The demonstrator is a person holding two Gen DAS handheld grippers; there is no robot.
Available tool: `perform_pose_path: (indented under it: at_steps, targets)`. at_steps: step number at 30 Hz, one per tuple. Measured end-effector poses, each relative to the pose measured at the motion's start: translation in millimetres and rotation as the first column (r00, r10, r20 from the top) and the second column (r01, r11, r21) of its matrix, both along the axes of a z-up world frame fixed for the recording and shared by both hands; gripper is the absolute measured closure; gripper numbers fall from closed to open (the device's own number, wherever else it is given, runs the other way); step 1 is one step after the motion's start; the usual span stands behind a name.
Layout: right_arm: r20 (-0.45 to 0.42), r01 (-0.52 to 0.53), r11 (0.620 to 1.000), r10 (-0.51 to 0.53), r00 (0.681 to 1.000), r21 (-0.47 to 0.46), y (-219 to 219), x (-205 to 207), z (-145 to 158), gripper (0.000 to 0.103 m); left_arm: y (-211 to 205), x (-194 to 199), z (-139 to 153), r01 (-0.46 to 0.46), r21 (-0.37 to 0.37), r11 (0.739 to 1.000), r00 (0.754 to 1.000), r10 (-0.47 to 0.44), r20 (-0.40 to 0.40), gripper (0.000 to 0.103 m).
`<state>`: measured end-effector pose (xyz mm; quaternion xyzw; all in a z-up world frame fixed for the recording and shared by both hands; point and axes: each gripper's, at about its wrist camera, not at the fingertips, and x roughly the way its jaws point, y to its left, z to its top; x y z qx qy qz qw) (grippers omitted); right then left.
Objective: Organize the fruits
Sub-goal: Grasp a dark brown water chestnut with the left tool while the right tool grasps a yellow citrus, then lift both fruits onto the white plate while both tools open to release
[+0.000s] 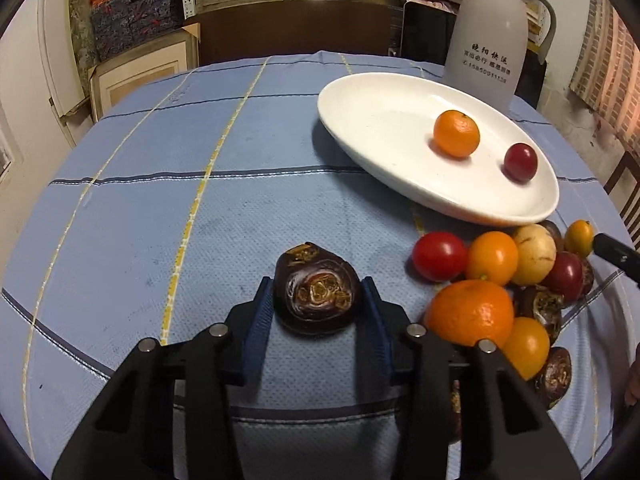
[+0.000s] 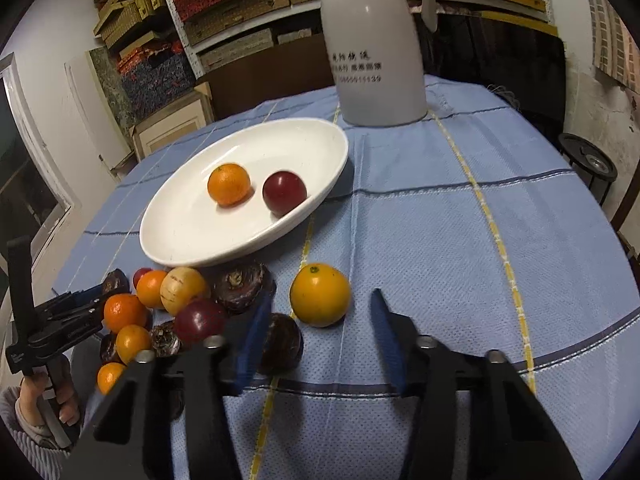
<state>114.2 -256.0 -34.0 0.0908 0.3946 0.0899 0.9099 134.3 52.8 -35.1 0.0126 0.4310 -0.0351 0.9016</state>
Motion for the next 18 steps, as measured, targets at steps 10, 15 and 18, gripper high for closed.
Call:
perform_pose_path:
  at_steps: [10, 15, 18]
  targets:
    - [-0.014, -0.005, 1.0, 0.005, 1.0, -0.017, 5.7, 13.9, -5.8, 0.061, -1.5, -3.1, -1.5, 0.004, -0.003, 1.0, 1.0, -0.004, 0.001, 0.06]
    - [-0.046, -0.02, 1.0, 0.021, 0.999, 0.01, 6.6, 24.1, -14.4, 0.066, -1.0, -3.6, -1.7, 0.007, -0.007, 1.0, 1.0, -0.007, 0.002, 0.06]
    - [-0.036, -0.027, 1.0, 0.027, 0.999, -0.001, 8.4, 23.3, -14.6, 0.066, -0.8, -6.3, -0.9, 0.014, -0.015, 1.0, 1.0, -0.014, 0.007, 0.06]
